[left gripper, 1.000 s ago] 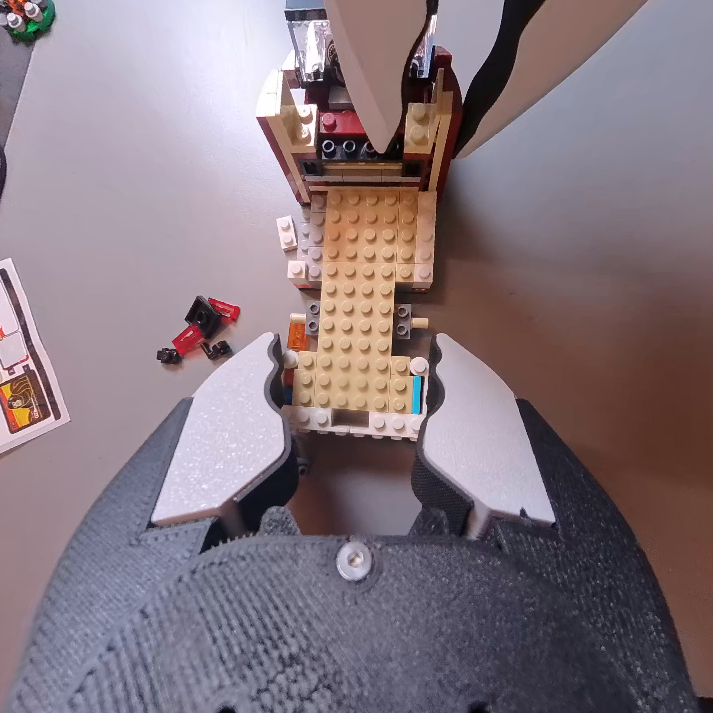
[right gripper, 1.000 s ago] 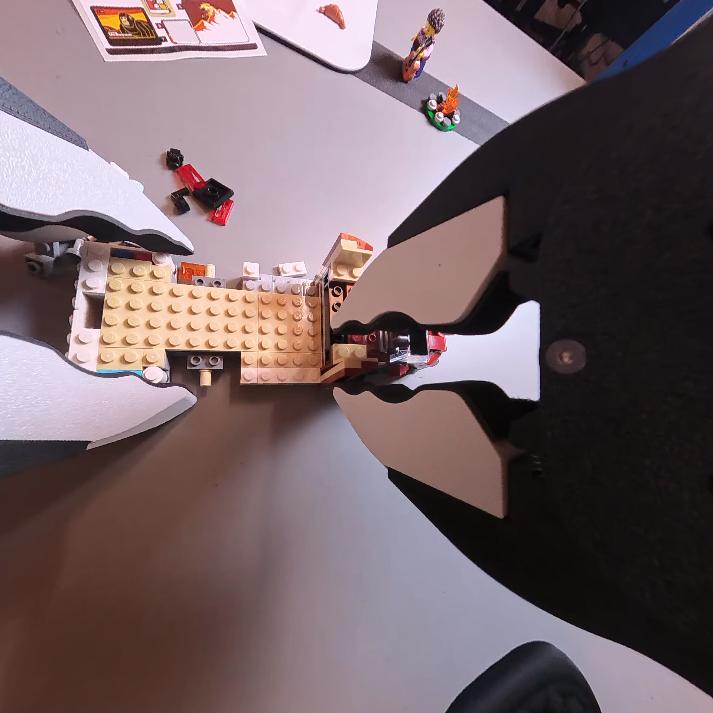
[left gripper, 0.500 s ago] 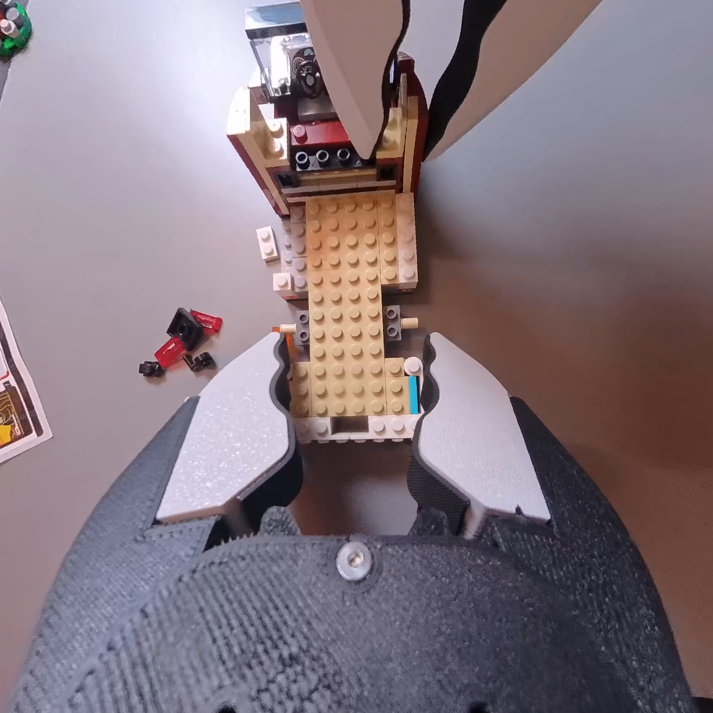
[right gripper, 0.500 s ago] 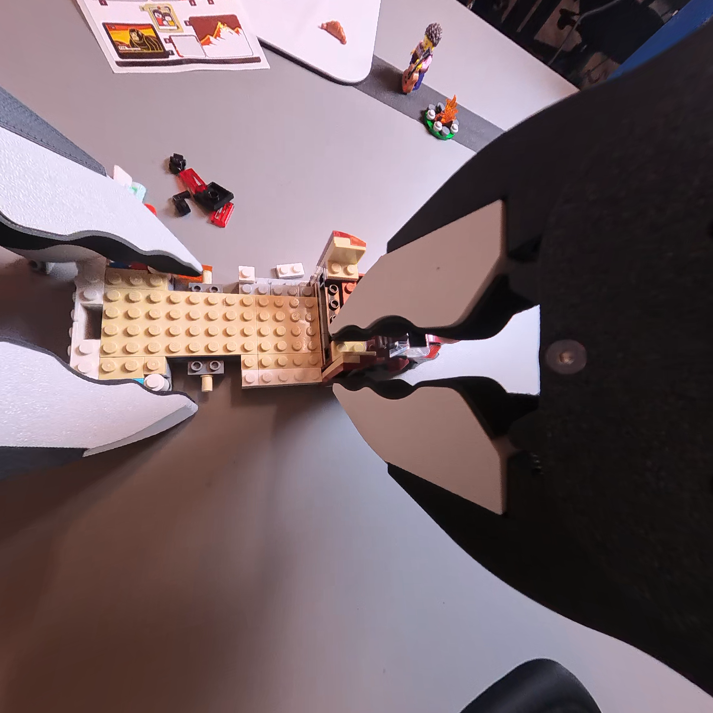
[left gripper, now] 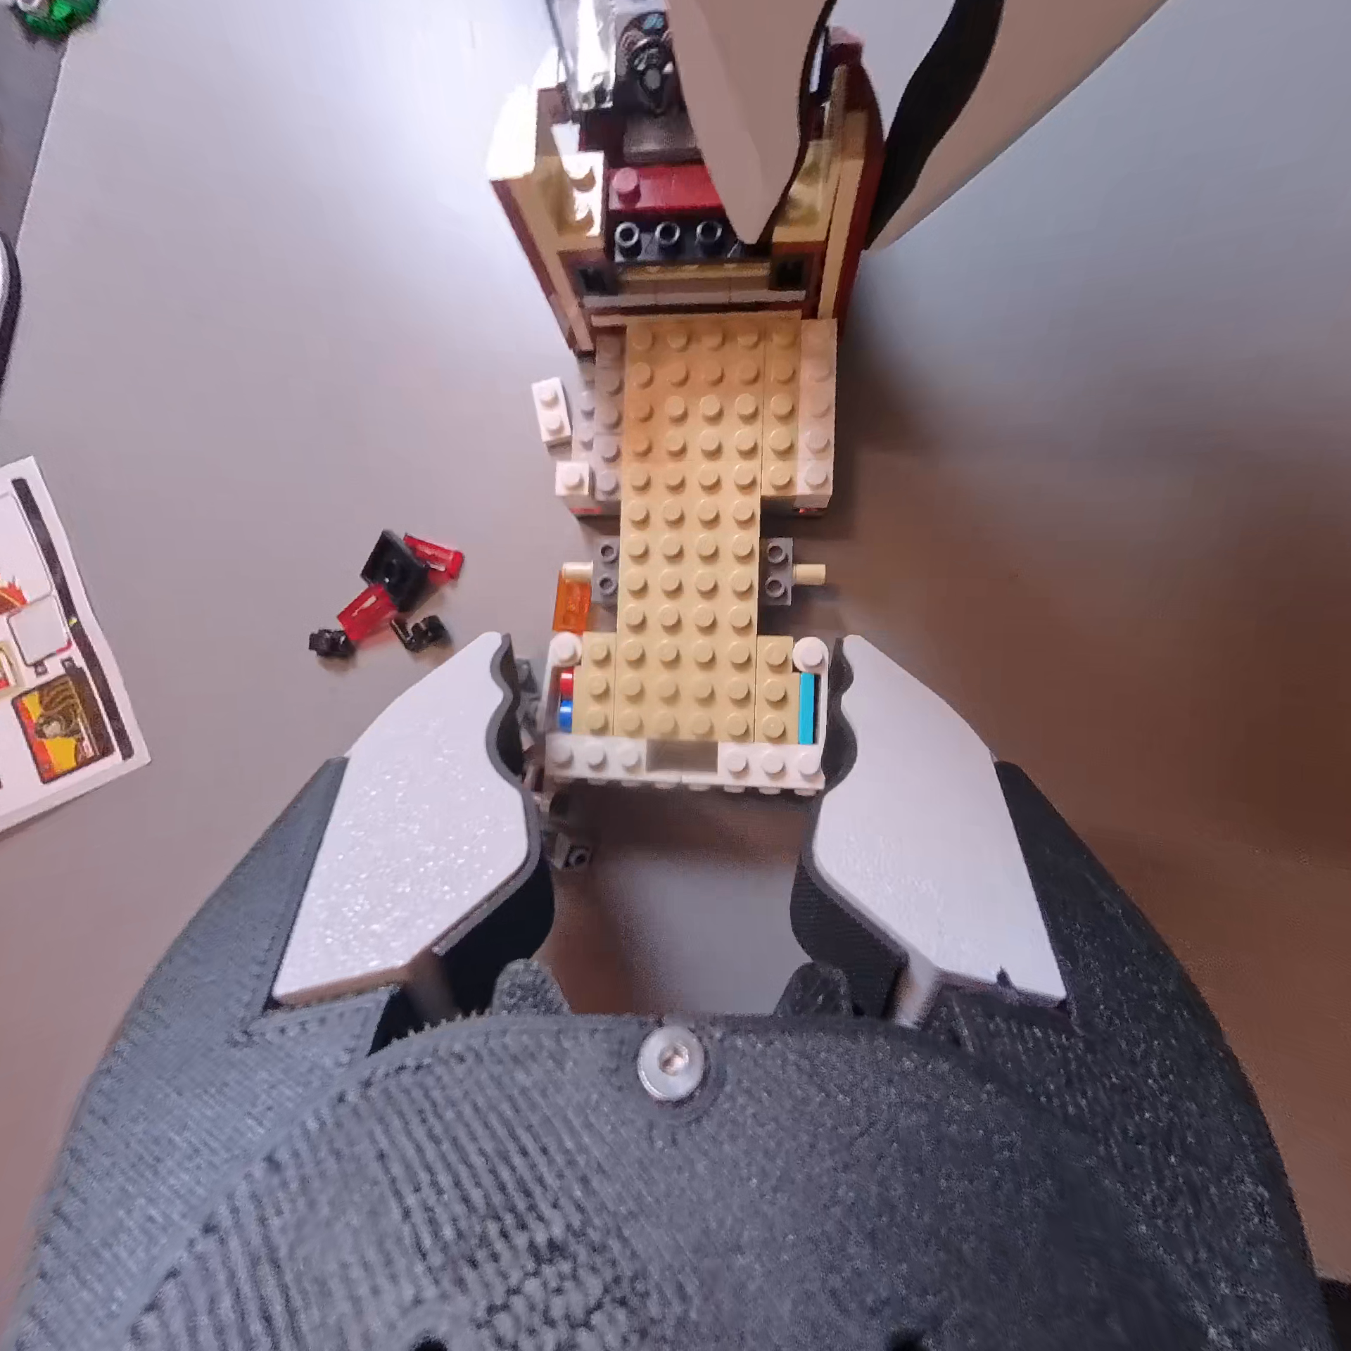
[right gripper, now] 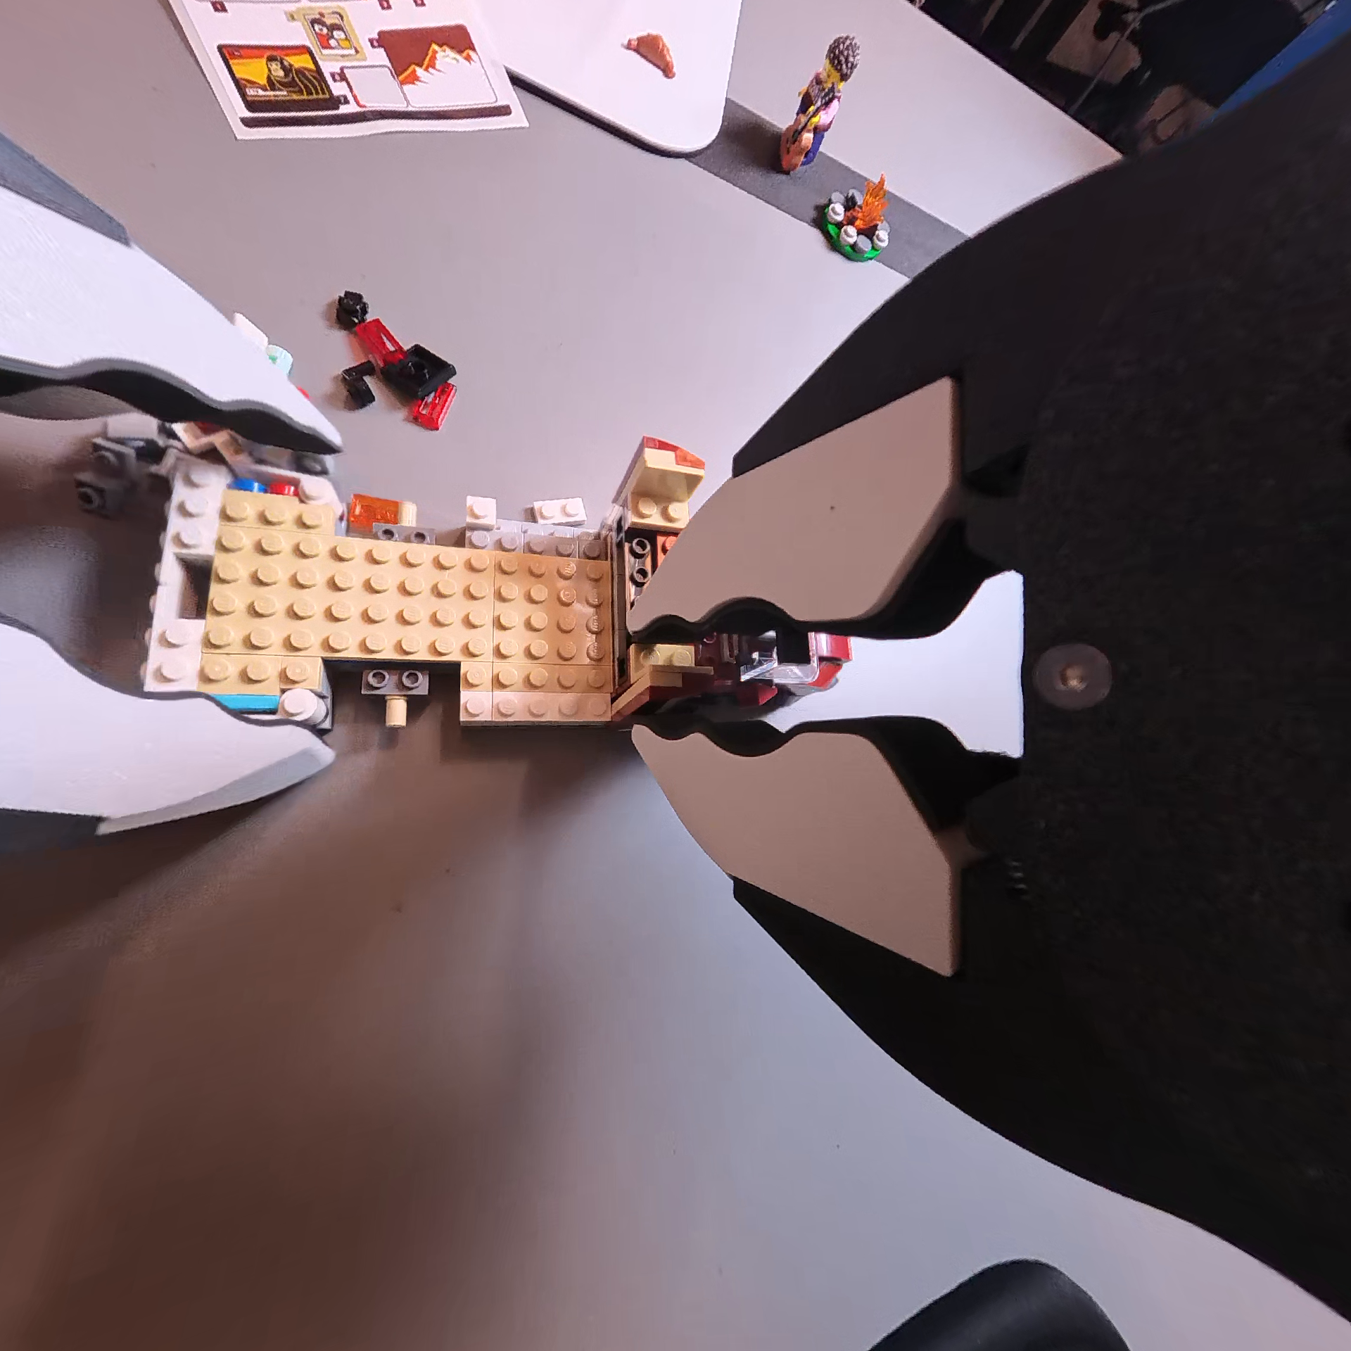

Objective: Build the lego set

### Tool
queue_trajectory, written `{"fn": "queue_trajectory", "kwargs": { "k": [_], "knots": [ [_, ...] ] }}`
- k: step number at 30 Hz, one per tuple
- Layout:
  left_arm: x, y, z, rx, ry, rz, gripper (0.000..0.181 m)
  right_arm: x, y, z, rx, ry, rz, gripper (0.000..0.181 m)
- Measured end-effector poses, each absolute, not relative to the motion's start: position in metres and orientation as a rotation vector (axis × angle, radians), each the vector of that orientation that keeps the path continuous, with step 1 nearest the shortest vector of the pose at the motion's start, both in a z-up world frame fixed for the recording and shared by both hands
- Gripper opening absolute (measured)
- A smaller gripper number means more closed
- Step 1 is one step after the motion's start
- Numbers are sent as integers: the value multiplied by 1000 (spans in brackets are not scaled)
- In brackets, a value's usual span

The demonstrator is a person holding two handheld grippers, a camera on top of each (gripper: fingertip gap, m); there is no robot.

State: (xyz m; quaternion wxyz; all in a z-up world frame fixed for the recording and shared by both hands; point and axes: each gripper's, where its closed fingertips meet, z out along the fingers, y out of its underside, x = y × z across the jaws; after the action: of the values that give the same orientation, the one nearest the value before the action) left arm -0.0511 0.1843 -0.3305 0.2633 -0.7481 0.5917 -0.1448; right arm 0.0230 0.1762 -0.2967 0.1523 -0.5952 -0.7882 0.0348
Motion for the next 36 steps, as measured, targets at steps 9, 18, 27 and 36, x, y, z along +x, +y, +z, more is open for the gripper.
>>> {"fn": "queue_trajectory", "kwargs": {
  "k": [9,18,27,36],
  "knots": [
    [-53,182,-331,-2042,1638,-394,74,24,176,-297,-1720,-2250,136,18],
    [-54,181,-331,-2040,1646,-388,72,24,176,-296,-1728,-2249,156,17],
    [-59,183,-325,-2004,1610,-419,86,24,173,-296,-1708,-2271,127,19],
    [-62,169,-325,-2006,1648,-497,90,31,167,-295,-1642,-2287,144,17]
  ]
}}
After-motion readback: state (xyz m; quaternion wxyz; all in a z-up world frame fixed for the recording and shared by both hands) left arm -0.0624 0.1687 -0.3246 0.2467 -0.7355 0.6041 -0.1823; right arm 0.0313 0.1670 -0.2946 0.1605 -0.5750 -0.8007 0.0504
